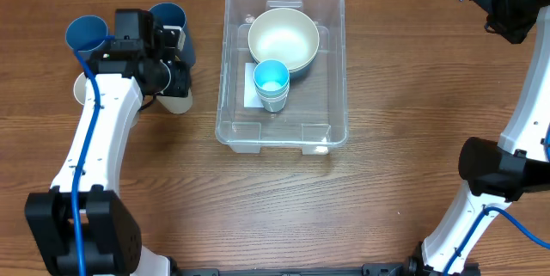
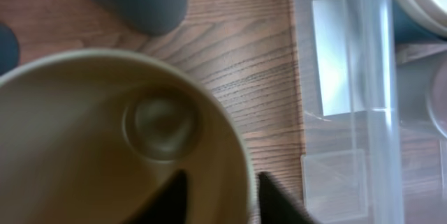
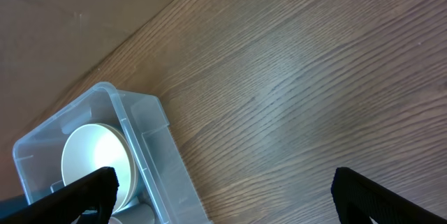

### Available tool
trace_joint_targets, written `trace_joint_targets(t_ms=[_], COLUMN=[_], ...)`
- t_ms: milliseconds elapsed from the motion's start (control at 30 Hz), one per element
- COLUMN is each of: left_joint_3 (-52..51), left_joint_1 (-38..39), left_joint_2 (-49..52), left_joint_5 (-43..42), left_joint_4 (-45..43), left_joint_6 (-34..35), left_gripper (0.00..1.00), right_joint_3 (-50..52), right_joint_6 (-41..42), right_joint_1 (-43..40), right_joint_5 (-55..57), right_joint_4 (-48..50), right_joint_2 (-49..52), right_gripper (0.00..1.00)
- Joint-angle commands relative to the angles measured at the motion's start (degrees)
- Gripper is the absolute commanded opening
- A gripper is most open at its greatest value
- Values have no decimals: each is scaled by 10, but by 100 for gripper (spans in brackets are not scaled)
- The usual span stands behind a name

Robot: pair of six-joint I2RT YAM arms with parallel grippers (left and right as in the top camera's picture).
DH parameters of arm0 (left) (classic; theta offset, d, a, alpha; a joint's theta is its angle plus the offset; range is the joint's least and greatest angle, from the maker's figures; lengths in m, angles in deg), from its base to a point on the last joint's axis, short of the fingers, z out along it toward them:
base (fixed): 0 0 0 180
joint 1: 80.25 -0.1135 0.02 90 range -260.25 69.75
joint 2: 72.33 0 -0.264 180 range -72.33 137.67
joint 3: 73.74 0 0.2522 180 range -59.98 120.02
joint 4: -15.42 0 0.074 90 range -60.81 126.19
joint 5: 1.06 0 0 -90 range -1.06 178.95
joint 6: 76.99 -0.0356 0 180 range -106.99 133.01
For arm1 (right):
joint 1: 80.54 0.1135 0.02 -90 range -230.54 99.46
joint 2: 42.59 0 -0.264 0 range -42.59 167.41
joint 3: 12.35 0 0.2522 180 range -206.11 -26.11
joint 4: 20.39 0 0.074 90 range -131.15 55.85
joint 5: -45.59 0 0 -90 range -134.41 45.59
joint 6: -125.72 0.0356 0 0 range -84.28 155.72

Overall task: Pack container
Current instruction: 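Reach the left gripper to the front cream cup and grasp it, then carry the cream cup into the bin's right side and release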

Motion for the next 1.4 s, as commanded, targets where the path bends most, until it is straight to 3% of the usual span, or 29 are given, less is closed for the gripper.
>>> trace_joint_targets(t_ms=[0,133,300,467,667,767,933,1000,1133,1367], left_joint_3=[9,15,85,180,248,254,254,254,254,254], left_joint_1=[4,4,32,106,158,179,326,415,495,516], left_joint_2=[16,15,9,-18,-89,-130,-189,-178,-123,-13], left_joint_5=[0,-1,7,93,191,193,193,193,193,156], left_joint_4=[-2,-1,82,169,224,218,168,137,123,125], left_joint_6=[13,46,49,52,116,118,66,24,-2,-5], left_gripper=[4,4,4,4,4,4,4,4,4,4], right_joint_3=[-14,-14,-14,-14,-14,-14,-14,-14,-14,-14], right_joint_6=[-4,-4,-4,-4,-4,-4,-4,-4,-4,-4], right_joint_1=[-2,-2,-2,-2,-2,-2,-2,-2,-2,-2], right_joint_5=[-3,-3,-3,-3,-3,-3,-3,-3,-3,-3], right_joint_4=[2,2,2,2,2,2,2,2,2,2], right_joint_2=[-22,-22,-22,-22,-22,-22,-22,-22,-22,-22], right_gripper=[100,100,100,100,100,100,100,100,100,100])
